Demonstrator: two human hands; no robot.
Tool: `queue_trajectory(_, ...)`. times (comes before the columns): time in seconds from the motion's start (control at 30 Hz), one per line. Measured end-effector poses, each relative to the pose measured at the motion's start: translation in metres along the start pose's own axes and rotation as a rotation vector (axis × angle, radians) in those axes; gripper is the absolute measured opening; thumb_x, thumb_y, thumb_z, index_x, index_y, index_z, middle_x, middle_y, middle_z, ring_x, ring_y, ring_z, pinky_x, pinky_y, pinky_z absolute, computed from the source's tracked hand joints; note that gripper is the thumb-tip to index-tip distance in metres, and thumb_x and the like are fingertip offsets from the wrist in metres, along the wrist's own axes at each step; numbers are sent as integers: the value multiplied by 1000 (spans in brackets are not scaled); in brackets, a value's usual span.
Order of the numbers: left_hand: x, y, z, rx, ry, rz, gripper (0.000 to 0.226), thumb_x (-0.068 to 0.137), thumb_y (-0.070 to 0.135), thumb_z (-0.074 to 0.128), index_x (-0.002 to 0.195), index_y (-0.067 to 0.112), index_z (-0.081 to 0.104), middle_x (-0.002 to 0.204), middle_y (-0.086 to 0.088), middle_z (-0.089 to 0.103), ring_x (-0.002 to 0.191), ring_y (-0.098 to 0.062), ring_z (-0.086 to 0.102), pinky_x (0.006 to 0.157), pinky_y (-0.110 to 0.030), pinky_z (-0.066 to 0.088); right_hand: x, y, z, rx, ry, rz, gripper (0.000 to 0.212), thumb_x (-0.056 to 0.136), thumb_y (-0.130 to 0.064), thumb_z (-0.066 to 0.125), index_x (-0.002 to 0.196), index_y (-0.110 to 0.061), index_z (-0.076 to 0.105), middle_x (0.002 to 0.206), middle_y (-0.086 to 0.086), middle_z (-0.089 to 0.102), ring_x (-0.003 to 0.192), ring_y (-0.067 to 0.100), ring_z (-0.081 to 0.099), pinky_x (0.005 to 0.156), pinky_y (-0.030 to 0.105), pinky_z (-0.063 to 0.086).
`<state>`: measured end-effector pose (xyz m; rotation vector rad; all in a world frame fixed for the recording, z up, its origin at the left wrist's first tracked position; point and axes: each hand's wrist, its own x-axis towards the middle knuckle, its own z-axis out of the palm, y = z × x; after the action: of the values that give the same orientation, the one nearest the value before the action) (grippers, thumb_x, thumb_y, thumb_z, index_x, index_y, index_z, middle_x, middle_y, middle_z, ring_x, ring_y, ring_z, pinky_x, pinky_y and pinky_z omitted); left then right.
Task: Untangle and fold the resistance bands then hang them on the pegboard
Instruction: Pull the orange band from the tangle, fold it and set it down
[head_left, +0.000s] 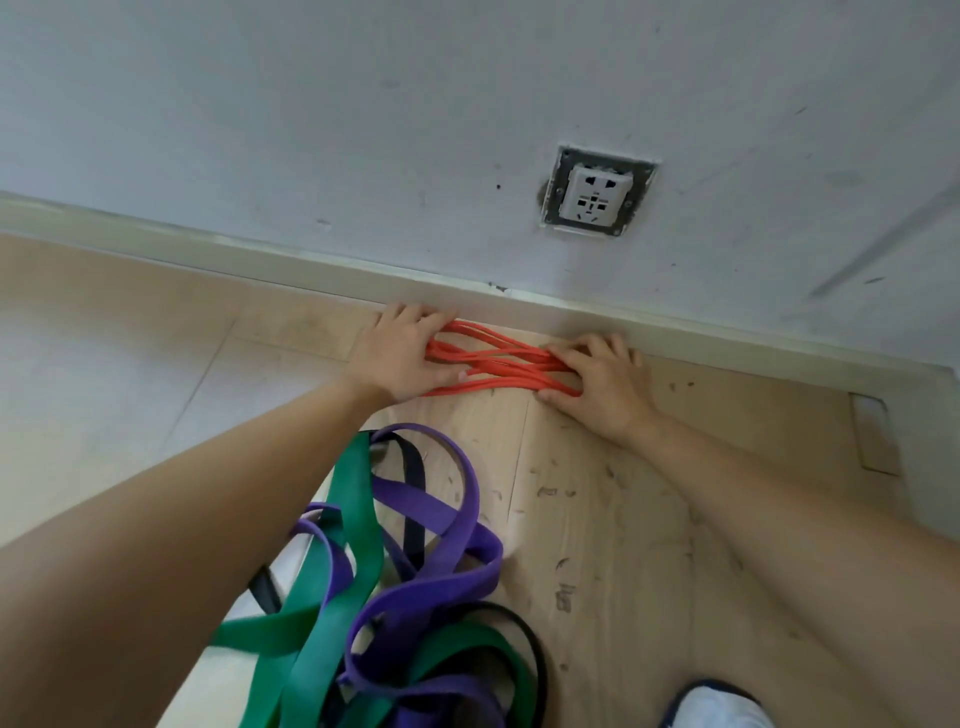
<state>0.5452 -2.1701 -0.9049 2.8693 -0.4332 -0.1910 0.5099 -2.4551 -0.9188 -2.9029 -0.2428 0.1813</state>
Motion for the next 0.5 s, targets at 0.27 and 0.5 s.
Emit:
queue_trajectory(0.27,-75,-12,-36,-150,-141,-185,66,86,43,72,147,27,50,158,-7,42,140,-32,41,114,-46,35,-36,-36,-26,62,-19,-43,73,80,-53,74,145,-30,50,145,0,43,133,27,31,108,46,31)
queue_trajectory(0.5,-194,-16,-49,-404,-28,-326,6,88,35,72,93,34,68,95,12,63,91,-15,66,81,-36,55,-90,-84,-25,238,-254,-175,49,80,-53,72,118,-22,70,119,6,61,117,29,52,104,47,41)
